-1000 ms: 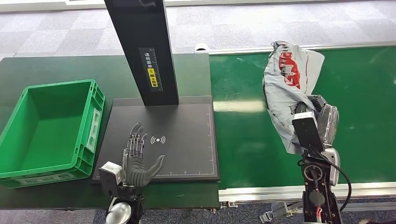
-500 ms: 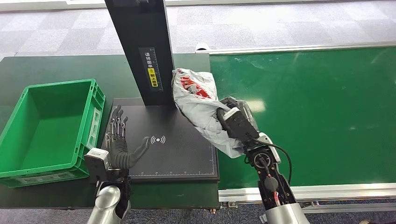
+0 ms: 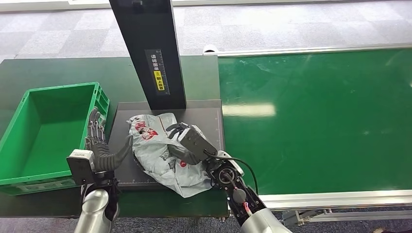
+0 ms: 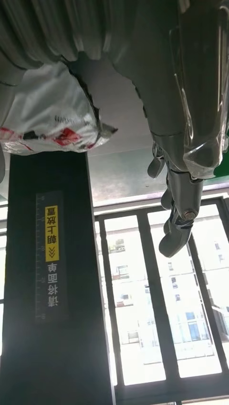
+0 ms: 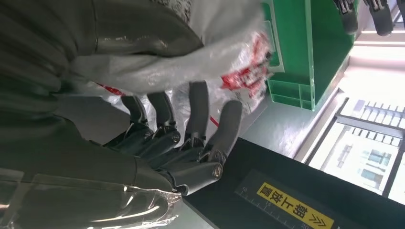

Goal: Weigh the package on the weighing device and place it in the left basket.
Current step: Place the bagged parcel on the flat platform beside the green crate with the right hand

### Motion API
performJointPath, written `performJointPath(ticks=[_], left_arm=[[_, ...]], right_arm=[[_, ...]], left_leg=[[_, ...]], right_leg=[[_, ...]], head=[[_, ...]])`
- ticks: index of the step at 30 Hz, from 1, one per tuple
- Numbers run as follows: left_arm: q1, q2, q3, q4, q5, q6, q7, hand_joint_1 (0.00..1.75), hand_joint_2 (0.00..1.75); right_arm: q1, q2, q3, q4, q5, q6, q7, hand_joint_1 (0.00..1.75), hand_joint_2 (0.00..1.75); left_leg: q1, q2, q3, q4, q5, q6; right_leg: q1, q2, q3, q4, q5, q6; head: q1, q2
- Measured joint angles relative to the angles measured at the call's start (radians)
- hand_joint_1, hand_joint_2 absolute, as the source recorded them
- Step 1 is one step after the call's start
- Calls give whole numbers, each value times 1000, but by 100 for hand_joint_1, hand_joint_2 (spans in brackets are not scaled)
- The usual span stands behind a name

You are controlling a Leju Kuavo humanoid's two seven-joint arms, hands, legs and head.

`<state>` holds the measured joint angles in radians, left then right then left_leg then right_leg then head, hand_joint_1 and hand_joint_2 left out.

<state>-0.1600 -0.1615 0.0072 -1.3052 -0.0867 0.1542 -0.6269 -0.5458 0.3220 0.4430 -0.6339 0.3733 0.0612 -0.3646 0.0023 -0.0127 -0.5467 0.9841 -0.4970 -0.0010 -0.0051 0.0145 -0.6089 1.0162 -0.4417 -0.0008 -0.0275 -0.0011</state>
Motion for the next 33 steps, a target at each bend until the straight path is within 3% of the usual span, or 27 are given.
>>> performJointPath(ticks=[17, 21, 27, 30, 33], left_arm=[[11, 0, 9, -14, -84, 11, 24, 0, 175], [19, 3, -12, -28, -257, 15, 76, 0, 175], [19, 41, -103, -26, -673, -31, 208, 0, 175], [14, 63, -150, 37, -882, -36, 277, 0, 175], [-9, 79, -181, 145, -988, -20, 296, 0, 175]], right_arm=[[-26, -5, -2, 27, -57, -30, -40, 0, 175], [6, -42, -26, -93, -99, -66, -51, 0, 175], [114, -119, -100, -375, -119, -100, -51, 0, 175], [184, -150, -143, -503, -127, -107, -52, 0, 175], [253, -175, -179, -606, -133, -111, -62, 0, 175]], left_leg=[[0, 0, 0, 0, 0, 0], [0, 0, 0, 0, 0, 0], [-1, 0, 1, 0, -1, 0], [-1, 0, 1, 0, -1, 0], [-1, 0, 1, 0, -1, 0]], right_leg=[[0, 0, 0, 0, 0, 0], [0, 0, 0, 0, 0, 0], [-1, 0, 0, -1, 0, 0], [-1, 0, 0, -1, 0, 0], [-1, 0, 0, -1, 0, 0]], head=[[0, 0], [0, 0], [0, 0], [0, 0], [0, 0]])
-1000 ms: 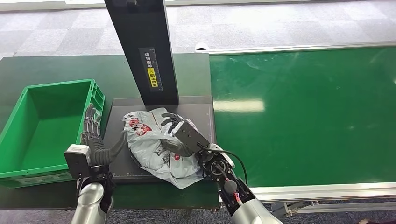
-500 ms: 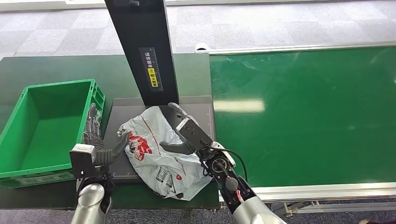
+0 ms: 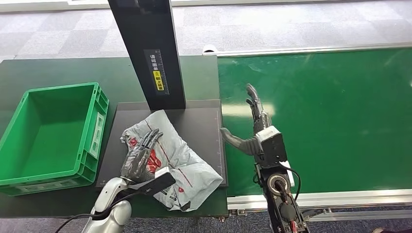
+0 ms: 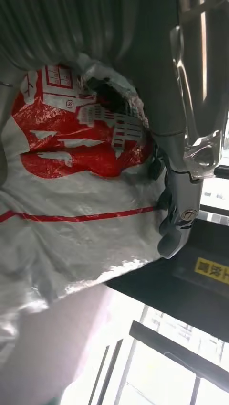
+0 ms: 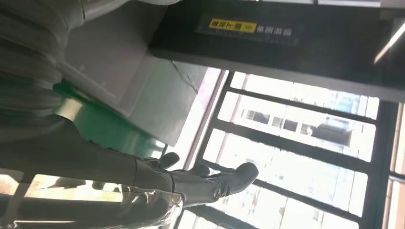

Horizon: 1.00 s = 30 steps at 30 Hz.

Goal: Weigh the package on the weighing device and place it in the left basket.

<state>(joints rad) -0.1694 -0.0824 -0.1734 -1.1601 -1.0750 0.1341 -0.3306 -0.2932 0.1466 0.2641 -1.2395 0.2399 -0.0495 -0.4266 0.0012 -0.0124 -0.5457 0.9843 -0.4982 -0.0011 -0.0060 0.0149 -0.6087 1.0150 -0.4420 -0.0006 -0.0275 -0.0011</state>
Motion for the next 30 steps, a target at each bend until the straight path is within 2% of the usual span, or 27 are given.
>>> performJointPath(ticks=[4, 9, 13, 16, 20, 27, 30], left_arm=[[-51, 14, -28, 106, -49, 16, 1, 0, 175], [-94, 20, -49, 174, -66, 7, 7, 0, 175], [-115, 23, -62, 207, -79, -7, 9, 172, 175], [-118, 25, -69, 223, -68, -20, -1, 175, 175], [-111, 37, -70, 215, 10, -12, -57, 175, 175], [-44, 70, -70, 72, 124, 8, -104, 175, 175], [-21, 84, -69, 9, 145, 47, -127, 175, 175]], right_arm=[[51, -16, -22, -87, -4, 0, -7, 0, 175], [70, -26, -29, -138, -5, 0, -8, 0, 175], [77, -29, -30, -168, -8, 0, -9, 0, 175], [82, -29, -30, -186, -13, -1, -14, 0, 175], [89, -33, -30, -204, -22, -9, -20, 0, 175], [116, -35, -37, -233, -24, -14, -22, 0, 175], [126, -36, -45, -238, -26, -14, -24, 0, 175]], left_leg=[[0, -1, 4, -1, 0, 0], [0, -4, 15, -1, -2, 1], [0, -6, 21, -1, -2, 1], [0, -6, 26, -1, -2, 2], [0, -5, 27, -1, -1, 1], [0, -3, 19, -1, -1, 0], [0, -4, 13, -1, -1, 0]], right_leg=[[0, -1, 6, 0, -1, 0], [0, -3, 19, -1, -4, 2], [-1, -5, 27, -1, -4, 2], [-1, -5, 32, -1, -4, 2], [-1, -5, 32, -1, -3, 2], [0, -4, 21, 0, -3, 1], [0, -4, 15, 0, -3, 1]], head=[[0, 0], [0, 0], [0, 0], [0, 0], [0, 0], [0, 0], [0, 0]])
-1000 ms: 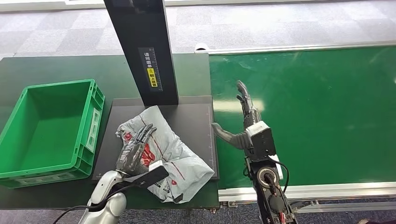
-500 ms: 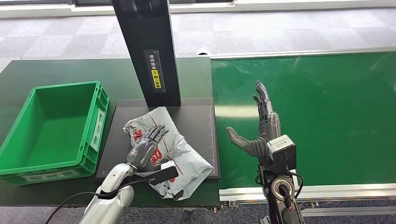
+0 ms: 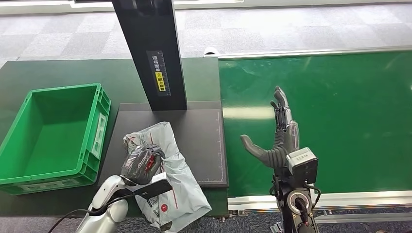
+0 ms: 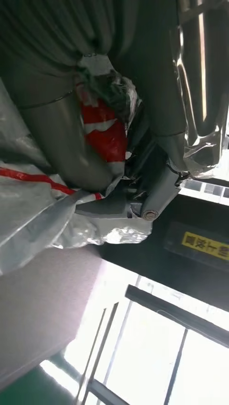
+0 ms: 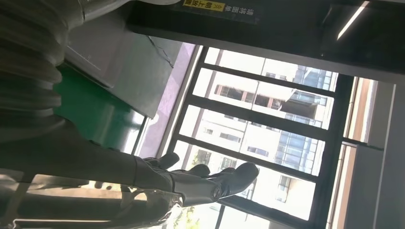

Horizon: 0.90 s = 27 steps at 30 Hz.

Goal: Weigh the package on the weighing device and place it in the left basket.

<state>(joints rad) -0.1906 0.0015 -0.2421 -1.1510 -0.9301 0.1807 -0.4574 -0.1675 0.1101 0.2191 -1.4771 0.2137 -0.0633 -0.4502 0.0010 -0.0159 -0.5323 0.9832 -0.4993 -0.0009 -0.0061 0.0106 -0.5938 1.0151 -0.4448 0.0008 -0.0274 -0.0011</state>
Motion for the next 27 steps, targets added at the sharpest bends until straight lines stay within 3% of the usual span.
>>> performJointPath(ticks=[8, 14, 17, 21, 27], left_arm=[[22, 22, 20, -295, 151, 156, -132, 175, 175], [14, 38, 38, -485, 131, 309, -132, 175, 175], [-28, 45, 70, -515, 119, 359, -80, 175, 175], [-147, 66, 144, -445, 139, 325, 27, 175, 175], [-365, 124, 259, -86, 109, 315, 89, 175, 175]], right_arm=[[30, -4, -23, -18, -1, -12, -7, 0, 175], [50, -5, -38, -32, -1, -21, -15, 0, 175], [56, -5, -42, -38, 0, -25, -19, 0, 175], [62, -5, -44, -48, -1, -37, -22, 0, 175], [62, -5, -41, -53, -19, -49, -23, 0, 175]], left_leg=[[0, 0, -5, 0, 0, 0], [0, 0, -5, 0, 0, 0], [0, 0, -4, 0, 0, 0], [0, 0, -4, 0, 2, -1], [1, 1, -4, 0, 3, -2]], right_leg=[[0, 0, -4, 0, 0, 0], [0, 0, -5, 0, 0, 0], [0, 0, -4, 0, 0, 0], [0, 0, -4, 0, 1, -1], [1, 1, -5, 1, 3, -3]], head=[[0, 0], [0, 0], [0, 0], [0, 0], [0, 0]])
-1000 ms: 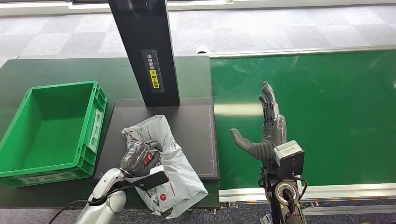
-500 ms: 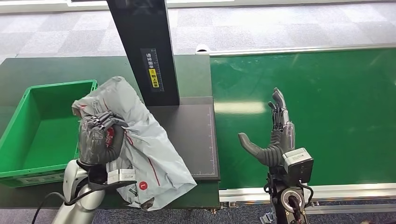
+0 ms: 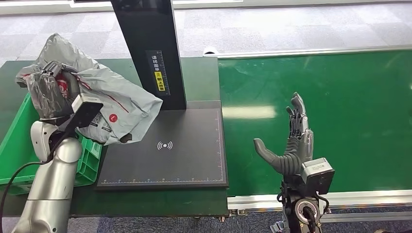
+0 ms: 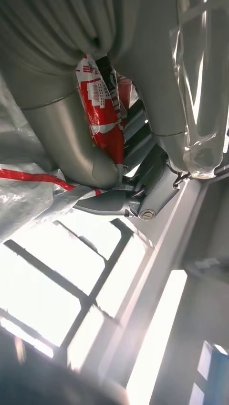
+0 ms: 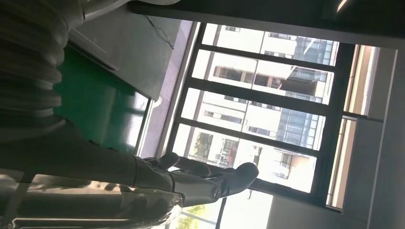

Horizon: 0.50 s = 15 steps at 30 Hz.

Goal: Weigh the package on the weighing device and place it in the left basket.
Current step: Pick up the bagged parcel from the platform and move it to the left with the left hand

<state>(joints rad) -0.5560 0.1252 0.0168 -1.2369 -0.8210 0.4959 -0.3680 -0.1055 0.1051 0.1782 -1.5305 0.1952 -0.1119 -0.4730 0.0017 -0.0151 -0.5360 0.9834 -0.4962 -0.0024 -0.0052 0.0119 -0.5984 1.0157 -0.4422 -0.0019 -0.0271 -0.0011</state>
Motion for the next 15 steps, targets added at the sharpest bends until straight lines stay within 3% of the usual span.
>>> performJointPath(ticks=[7, 15], left_arm=[[-181, 63, 37, 426, -169, 32, 128, 175, 175], [-252, 109, 27, 708, -330, -133, 324, 175, 175]], right_arm=[[-11, 2, 21, 1, -12, 0, 0, 0, 175], [-21, 2, 25, 2, -20, 0, 9, 0, 175]], left_leg=[[0, 2, -1, 0, 0, 0], [0, 4, -3, 0, 0, 0]], right_leg=[[0, 2, -1, 0, 0, 0], [0, 4, -4, 0, 0, 0]], head=[[0, 0], [0, 0]])
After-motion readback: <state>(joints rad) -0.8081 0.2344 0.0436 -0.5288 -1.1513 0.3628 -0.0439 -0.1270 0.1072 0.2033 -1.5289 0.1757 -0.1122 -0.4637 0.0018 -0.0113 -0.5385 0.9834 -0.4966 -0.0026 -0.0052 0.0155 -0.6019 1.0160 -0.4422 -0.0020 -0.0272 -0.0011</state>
